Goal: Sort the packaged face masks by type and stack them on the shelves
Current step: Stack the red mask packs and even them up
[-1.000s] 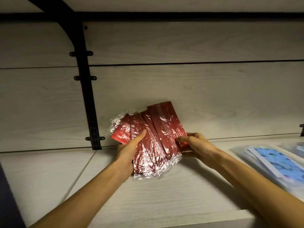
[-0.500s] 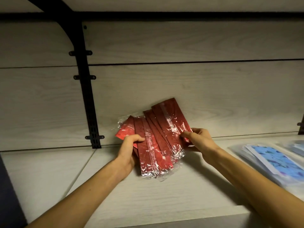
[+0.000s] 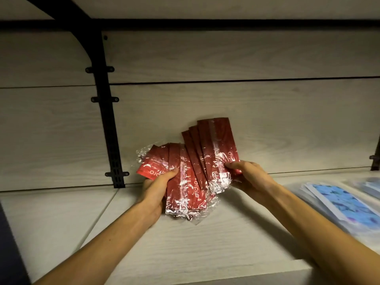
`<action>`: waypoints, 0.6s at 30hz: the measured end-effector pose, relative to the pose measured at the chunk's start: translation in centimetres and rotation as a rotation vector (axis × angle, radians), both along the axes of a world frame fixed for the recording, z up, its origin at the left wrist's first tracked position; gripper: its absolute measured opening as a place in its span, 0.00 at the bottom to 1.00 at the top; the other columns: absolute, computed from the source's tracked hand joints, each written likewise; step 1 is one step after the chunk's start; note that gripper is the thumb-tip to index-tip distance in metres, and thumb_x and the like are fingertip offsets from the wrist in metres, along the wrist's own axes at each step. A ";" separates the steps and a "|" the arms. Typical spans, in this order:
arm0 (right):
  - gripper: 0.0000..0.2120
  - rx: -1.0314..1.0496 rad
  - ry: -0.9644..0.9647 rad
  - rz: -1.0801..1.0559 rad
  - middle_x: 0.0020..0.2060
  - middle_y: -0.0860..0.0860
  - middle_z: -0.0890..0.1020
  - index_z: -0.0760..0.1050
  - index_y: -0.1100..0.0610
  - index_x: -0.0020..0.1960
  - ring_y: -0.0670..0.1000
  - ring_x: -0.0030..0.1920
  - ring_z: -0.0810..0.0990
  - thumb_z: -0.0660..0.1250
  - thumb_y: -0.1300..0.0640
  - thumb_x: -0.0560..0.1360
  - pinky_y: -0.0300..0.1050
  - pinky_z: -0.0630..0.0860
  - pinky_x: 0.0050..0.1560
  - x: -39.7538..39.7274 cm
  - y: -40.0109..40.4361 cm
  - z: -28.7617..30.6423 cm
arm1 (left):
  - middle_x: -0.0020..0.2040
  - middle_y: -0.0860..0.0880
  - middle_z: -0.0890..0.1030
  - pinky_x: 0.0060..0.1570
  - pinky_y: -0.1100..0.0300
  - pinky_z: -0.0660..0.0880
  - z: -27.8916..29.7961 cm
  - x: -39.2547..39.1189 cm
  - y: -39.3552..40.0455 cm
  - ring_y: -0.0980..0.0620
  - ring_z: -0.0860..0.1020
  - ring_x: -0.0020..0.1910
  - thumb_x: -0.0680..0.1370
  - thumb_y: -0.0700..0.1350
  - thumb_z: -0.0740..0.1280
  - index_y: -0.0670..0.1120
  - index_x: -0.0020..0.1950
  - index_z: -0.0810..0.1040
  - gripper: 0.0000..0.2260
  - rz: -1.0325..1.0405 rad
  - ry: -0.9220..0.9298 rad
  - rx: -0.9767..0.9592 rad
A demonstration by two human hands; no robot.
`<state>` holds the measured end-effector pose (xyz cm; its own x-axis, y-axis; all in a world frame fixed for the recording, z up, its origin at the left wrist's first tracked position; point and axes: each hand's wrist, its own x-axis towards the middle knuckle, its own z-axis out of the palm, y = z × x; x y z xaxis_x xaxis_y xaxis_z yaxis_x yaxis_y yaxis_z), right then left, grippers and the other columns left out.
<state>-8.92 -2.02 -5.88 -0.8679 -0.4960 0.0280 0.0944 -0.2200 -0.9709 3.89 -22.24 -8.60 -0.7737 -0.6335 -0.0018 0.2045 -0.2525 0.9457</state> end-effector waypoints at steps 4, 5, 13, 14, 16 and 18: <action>0.03 -0.037 -0.050 0.082 0.39 0.55 0.81 0.80 0.59 0.48 0.50 0.37 0.79 0.68 0.61 0.77 0.49 0.76 0.52 -0.5 -0.1 0.2 | 0.44 0.48 0.88 0.41 0.54 0.81 0.0 0.0 -0.1 0.48 0.87 0.42 0.72 0.48 0.79 0.47 0.55 0.83 0.15 0.073 0.002 -0.027; 0.03 -0.019 -0.050 0.110 0.38 0.54 0.81 0.80 0.59 0.47 0.50 0.36 0.77 0.67 0.61 0.77 0.49 0.75 0.49 -0.4 -0.3 0.1 | 0.45 0.49 0.88 0.42 0.54 0.81 0.0 0.0 -0.1 0.49 0.87 0.42 0.72 0.49 0.79 0.47 0.55 0.83 0.15 0.085 0.012 -0.029; 0.08 0.261 0.070 0.236 0.43 0.60 0.81 0.79 0.64 0.52 0.56 0.38 0.77 0.67 0.59 0.80 0.47 0.74 0.35 1.0 -1.4 -1.6 | 0.46 0.50 0.88 0.56 0.51 0.79 0.2 0.2 0.7 0.47 0.86 0.49 0.65 0.56 0.81 0.48 0.55 0.83 0.23 0.083 -0.045 -0.123; 0.09 0.263 0.069 0.217 0.43 0.60 0.82 0.78 0.65 0.53 0.56 0.38 0.77 0.68 0.58 0.80 0.48 0.74 0.36 1.0 -1.4 -1.6 | 0.47 0.50 0.88 0.55 0.51 0.79 0.2 0.3 0.7 0.48 0.86 0.49 0.63 0.58 0.81 0.48 0.54 0.83 0.24 0.072 -0.036 -0.133; 0.11 0.262 0.065 0.152 0.44 0.60 0.84 0.77 0.65 0.56 0.55 0.39 0.79 0.70 0.58 0.78 0.48 0.76 0.39 1.0 -1.5 -1.6 | 0.48 0.50 0.88 0.56 0.51 0.78 0.3 0.3 0.9 0.48 0.86 0.49 0.62 0.61 0.81 0.49 0.54 0.84 0.26 0.054 -0.032 -0.145; 0.14 0.262 0.068 0.112 0.43 0.59 0.85 0.78 0.66 0.58 0.55 0.40 0.80 0.72 0.59 0.76 0.48 0.78 0.41 0.9 -1.5 -1.4 | 0.48 0.49 0.88 0.57 0.50 0.76 0.5 0.2 1.0 0.48 0.85 0.49 0.68 0.63 0.77 0.50 0.51 0.85 0.21 0.032 -0.060 -0.138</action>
<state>-8.04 -3.50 -7.30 -0.8080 -0.5864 -0.0575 0.0365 0.0477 -0.9982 4.05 -21.25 -8.05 -0.7545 -0.6551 0.0413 0.1527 -0.1140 0.9817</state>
